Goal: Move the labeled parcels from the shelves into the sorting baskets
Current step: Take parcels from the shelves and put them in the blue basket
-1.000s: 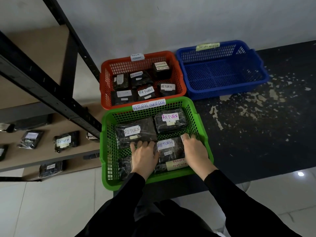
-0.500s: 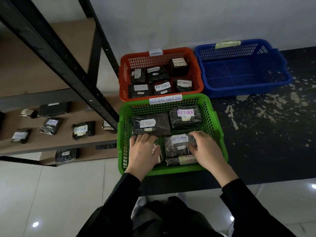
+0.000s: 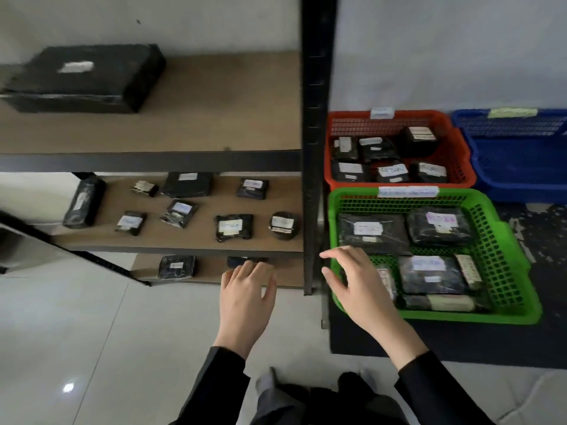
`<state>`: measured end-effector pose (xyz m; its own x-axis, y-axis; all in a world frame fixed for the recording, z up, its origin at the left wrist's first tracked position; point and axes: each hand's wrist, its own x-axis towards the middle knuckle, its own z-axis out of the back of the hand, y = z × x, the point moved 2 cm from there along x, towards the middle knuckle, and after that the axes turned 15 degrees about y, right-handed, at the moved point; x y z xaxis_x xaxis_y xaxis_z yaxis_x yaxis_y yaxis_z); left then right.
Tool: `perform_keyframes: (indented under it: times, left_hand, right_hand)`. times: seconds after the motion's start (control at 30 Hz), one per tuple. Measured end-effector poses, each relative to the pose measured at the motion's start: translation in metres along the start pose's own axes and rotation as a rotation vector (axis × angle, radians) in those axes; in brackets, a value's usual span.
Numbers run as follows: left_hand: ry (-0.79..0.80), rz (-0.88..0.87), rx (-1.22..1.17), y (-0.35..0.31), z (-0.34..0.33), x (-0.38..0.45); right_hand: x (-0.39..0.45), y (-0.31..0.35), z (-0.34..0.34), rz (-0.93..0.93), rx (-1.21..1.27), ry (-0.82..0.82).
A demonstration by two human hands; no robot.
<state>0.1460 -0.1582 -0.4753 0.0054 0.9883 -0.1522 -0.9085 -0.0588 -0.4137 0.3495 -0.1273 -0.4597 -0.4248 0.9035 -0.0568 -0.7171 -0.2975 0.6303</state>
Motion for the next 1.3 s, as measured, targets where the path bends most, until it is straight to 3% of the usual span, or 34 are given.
perform_keyframes:
  times: [0.2, 0.33, 0.5, 0.77, 0.93, 1.1, 1.2, 1.3]
  left_hand:
    - [0.011, 0.06, -0.05, 0.098, 0.02, 0.009]
    - [0.076, 0.114, -0.219, 0.149, 0.006, 0.02]
    - [0.134, 0.181, -0.337, 0.185, -0.015, 0.045]
    - [0.121, 0.206, -0.347, 0.214, -0.043, 0.146]
    - [0.086, 0.361, -0.522, 0.234, -0.069, 0.208]
    - [0.191, 0.478, -0.563, 0.243, -0.096, 0.238]
    - [0.27, 0.534, -0.503, 0.254, -0.111, 0.25]
    - [0.24, 0.564, -0.532, 0.256, -0.113, 0.252]
  right_hand:
    - [0.044, 0.053, -0.075, -0.049, 0.14, 0.108]
    - [0.075, 0.06, -0.111, -0.344, 0.511, 0.166]
    - [0.111, 0.039, -0.14, -0.58, 0.684, 0.132]
    - [0.18, -0.035, -0.167, -0.712, 0.66, -0.006]
    - [0.219, -0.074, -0.194, -0.762, 0.569, -0.162]
    - [0.241, -0.1, -0.211, -0.845, 0.588, -0.174]
    - [0.242, -0.111, -0.215, -0.92, 0.488, -0.098]
    - [0.241, -0.115, -0.216, -0.921, 0.407, -0.078]
